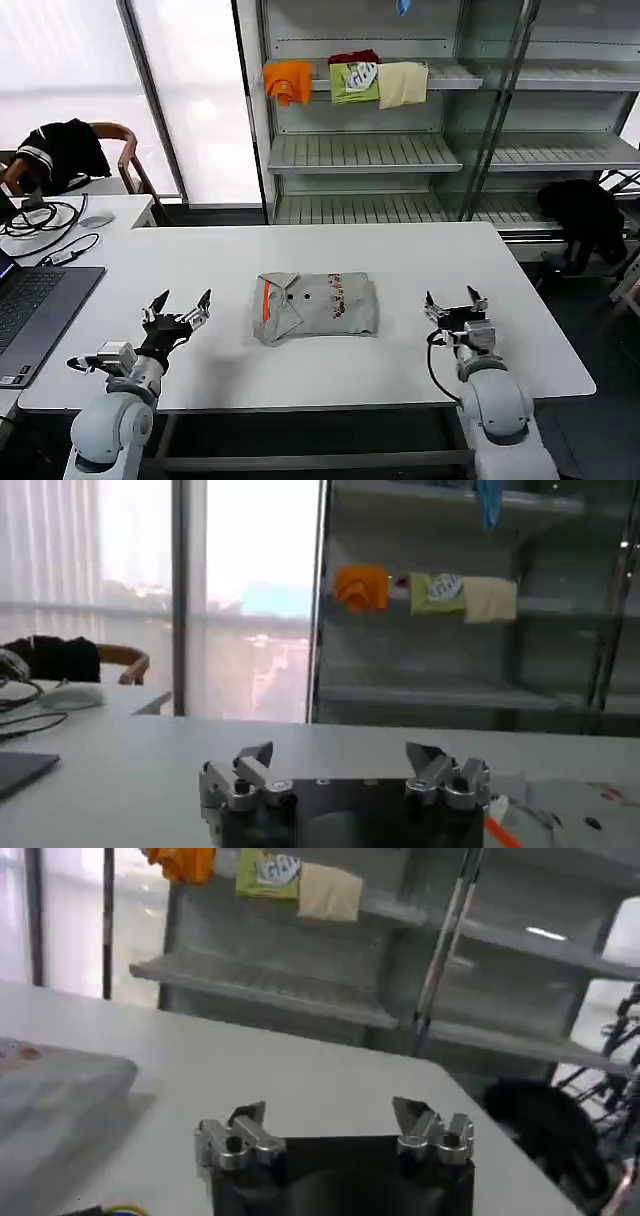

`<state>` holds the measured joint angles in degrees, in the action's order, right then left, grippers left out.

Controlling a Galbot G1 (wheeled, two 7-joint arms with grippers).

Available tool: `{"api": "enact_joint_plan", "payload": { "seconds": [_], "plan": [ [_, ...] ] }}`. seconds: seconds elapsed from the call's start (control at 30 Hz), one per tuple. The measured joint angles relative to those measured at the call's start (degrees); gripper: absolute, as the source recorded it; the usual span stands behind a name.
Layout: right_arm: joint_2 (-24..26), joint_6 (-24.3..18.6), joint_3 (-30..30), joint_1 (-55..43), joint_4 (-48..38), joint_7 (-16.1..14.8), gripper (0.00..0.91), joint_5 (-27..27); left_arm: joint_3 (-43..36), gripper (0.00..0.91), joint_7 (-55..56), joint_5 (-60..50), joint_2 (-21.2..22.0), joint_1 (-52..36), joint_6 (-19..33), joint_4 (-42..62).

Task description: Fold and organize the clothes.

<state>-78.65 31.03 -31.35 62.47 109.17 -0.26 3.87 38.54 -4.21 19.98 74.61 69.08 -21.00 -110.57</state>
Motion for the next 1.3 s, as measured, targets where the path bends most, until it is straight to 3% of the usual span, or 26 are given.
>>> {"api": "enact_joint_plan", "payload": {
  "seconds": [0.27,0.7,1.1,1.3],
  "plan": [
    [2.6,0.7,-2.9,1.3,1.3,-2.5,0.907,2.4,-0.6,0.907,-1.4,-1.5,-0.3,0.2,3.0,0.7],
    [5.3,-1.5,-5.4,3.4,2.4,-3.0,0.907,-1.3,-2.1,0.907,-1.9,-3.7,-0.5,0.0,4.6,1.3],
    [7.2,-3.1,-6.1,4.4,3.9,-7.4,0.907,-4.3,-2.8,0.907,-2.3,-4.0,-1.3,0.9,5.9,1.4],
    [7.3,-2.8,-5.8,4.1,4.2,-8.0,0.907,-6.0,-2.8,0.907,-2.2,-2.9,-1.6,1.6,6.2,1.2]
  ]
}}
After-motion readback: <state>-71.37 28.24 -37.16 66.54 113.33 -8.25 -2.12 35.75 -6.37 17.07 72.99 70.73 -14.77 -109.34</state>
